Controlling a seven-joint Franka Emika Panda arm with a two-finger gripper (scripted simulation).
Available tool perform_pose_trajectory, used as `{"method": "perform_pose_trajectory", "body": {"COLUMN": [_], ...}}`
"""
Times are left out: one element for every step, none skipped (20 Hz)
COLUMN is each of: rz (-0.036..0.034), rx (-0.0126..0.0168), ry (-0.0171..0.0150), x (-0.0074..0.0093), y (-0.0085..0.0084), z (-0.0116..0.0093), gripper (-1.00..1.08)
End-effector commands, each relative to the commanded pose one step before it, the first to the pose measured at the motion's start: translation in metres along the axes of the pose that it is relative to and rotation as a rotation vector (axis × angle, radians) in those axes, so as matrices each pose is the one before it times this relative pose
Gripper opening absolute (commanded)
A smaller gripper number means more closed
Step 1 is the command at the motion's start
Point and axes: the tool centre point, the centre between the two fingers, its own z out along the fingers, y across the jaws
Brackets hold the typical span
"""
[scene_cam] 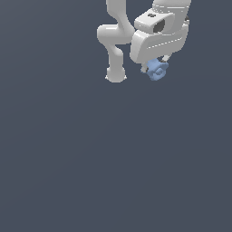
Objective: Pick up the object and move it to a goal position.
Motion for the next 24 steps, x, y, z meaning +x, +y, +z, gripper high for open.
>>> {"method": "perform_pose_trajectory", "body": {"rz": [0.00078, 0.00000, 0.00000, 0.00045, 0.00000, 0.00000, 0.00000, 0.00045, 0.00000, 0.00045, 0.00000, 0.00000, 0.00000, 0.00000, 0.00000, 0.00000, 0.00000, 0.00000, 0.00044, 0.00000, 0.00000, 0.00000, 0.00000, 0.00000], "rx": [0.00053, 0.00000, 0.00000, 0.00016, 0.00000, 0.00000, 0.00000, 0.00016, 0.00000, 0.00017, 0.00000, 0.00000, 0.00000, 0.00000, 0.00000, 0.00000, 0.00000, 0.00000, 0.00019, 0.00000, 0.00000, 0.00000, 0.00000, 0.00000], "ry": [-0.00062, 0.00000, 0.00000, 0.00010, 0.00000, 0.00000, 0.00000, 0.00011, 0.00000, 0.00010, 0.00000, 0.00000, 0.00000, 0.00000, 0.00000, 0.00000, 0.00000, 0.00000, 0.00010, 0.00000, 0.00000, 0.00000, 0.00000, 0.00000], "x": [0.00467, 0.00204, 0.00197, 0.00178, 0.00179, 0.00169, 0.00160, 0.00141, 0.00143, 0.00124, 0.00125, 0.00115, 0.00105, 0.00096, 0.00086, 0.00077, 0.00069, 0.00060, 0.00042, 0.00043, 0.00034, 0.00025, 0.00015, 0.00005], "y": [-0.00946, -0.00349, -0.00328, -0.00276, -0.00285, -0.00265, -0.00245, -0.00194, -0.00205, -0.00155, -0.00171, -0.00155, -0.00139, -0.00123, -0.00108, -0.00093, -0.00079, -0.00064, -0.00018, -0.00038, -0.00027, -0.00017, -0.00009, -0.00003], "z": [-0.02497, -0.00909, -0.00856, -0.00805, -0.00748, -0.00695, -0.00645, -0.00598, -0.00545, -0.00503, -0.00457, -0.00415, -0.00374, -0.00334, -0.00295, -0.00257, -0.00220, -0.00184, -0.00153, -0.00117, -0.00087, -0.00058, -0.00032, -0.00010], "gripper": [-1.00, -1.00, -1.00, -1.00, -1.00, -1.00, -1.00, -1.00, -1.00, -1.00, -1.00, -1.00, -1.00, -1.00, -1.00, -1.00, -1.00, -1.00, -1.00, -1.00, -1.00, -1.00, -1.00, -1.00]}}
